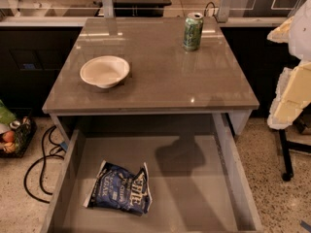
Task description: Pick blue chip bag from top drawer and place on counter
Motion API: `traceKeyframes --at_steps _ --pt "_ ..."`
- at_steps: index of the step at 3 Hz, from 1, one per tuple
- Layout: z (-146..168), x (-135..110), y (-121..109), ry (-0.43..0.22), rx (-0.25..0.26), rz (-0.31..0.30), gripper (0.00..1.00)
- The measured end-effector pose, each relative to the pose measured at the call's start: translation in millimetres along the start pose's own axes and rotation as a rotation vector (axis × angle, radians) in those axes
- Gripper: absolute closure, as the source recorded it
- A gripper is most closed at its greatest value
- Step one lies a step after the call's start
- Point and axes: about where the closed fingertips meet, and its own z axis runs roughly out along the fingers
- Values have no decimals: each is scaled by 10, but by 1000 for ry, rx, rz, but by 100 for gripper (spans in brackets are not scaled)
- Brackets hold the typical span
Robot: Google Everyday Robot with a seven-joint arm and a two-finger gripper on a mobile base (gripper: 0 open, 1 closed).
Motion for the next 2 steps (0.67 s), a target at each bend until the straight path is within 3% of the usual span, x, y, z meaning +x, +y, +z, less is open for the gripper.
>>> traceKeyframes --at_steps 1,2 --pt "0 0 0 0 0 0 0" --pt "337 -149 198 -32 1 29 0"
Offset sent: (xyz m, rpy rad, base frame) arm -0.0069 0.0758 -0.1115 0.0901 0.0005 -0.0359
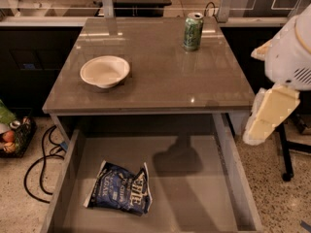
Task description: Pick blue chip bag from top drawer and place on counter
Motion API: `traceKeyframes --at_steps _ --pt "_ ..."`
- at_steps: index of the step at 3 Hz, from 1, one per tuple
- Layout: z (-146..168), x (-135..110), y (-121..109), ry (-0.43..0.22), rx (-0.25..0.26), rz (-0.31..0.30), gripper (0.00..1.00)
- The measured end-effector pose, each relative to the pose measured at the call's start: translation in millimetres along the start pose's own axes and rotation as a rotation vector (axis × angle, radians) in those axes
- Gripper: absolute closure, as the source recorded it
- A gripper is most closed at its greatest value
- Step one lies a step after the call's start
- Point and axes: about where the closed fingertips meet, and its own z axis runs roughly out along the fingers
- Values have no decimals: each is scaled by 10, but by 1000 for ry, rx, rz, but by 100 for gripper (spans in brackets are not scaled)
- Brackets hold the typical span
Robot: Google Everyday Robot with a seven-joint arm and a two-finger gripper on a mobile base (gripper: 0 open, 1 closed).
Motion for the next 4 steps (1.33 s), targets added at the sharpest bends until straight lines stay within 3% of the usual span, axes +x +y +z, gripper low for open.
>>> traceKeyframes --at_steps 2,3,4 --pt "844 -124 496 -90 -66 76 0" --pt "1244 -306 698 -173 -113 84 0" --pt "1243 -307 698 -173 -113 83 0"
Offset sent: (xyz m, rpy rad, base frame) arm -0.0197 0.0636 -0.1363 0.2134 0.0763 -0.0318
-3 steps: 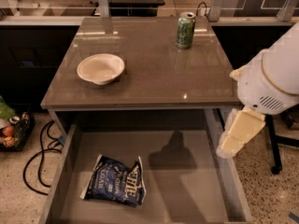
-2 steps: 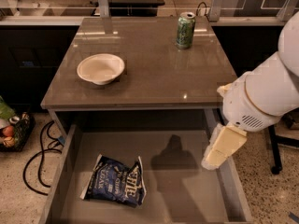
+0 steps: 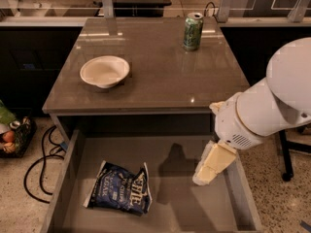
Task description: Pick blue chip bag from top drawer and place on counter
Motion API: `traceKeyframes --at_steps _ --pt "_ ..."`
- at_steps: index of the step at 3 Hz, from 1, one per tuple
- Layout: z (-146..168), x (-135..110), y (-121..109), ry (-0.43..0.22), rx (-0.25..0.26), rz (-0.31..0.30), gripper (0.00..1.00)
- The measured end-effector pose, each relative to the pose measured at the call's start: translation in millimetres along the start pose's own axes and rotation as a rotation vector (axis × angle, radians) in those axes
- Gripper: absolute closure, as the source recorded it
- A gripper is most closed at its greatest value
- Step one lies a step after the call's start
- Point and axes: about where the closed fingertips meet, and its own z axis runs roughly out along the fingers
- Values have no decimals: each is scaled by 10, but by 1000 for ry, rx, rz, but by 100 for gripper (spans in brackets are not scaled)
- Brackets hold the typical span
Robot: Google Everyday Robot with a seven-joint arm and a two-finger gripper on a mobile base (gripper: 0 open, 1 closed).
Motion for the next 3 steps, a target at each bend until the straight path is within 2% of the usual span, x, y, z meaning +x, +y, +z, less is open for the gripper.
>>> traceKeyframes --at_steps 2,3 --pt "436 -82 184 11 -6 -19 0" --pt "654 -162 279 -11 -9 -34 0"
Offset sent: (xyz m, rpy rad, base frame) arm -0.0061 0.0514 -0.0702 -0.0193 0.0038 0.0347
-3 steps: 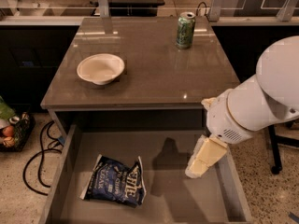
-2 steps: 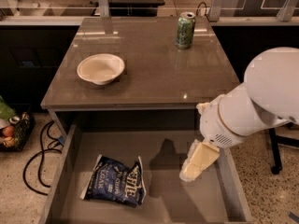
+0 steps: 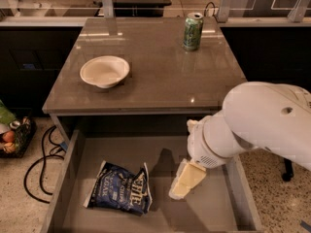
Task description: Pick blue chip bag from top drawer and place on counter
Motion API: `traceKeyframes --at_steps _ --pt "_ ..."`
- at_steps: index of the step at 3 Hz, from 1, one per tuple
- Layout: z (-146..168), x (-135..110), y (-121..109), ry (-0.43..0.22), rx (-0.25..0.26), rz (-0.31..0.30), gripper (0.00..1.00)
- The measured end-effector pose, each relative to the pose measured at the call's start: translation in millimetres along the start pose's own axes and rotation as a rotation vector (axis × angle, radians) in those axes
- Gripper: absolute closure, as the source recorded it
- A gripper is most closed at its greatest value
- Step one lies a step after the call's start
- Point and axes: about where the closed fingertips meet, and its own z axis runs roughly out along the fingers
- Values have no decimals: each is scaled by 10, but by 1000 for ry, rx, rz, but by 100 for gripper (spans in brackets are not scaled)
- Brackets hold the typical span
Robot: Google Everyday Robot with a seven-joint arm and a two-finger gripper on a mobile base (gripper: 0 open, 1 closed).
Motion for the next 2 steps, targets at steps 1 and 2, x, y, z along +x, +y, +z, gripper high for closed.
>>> traceKeyframes --at_steps 1,2 --pt "247 -123 87 -24 -5 -14 0" --pt "435 -206 163 -27 -16 -27 0"
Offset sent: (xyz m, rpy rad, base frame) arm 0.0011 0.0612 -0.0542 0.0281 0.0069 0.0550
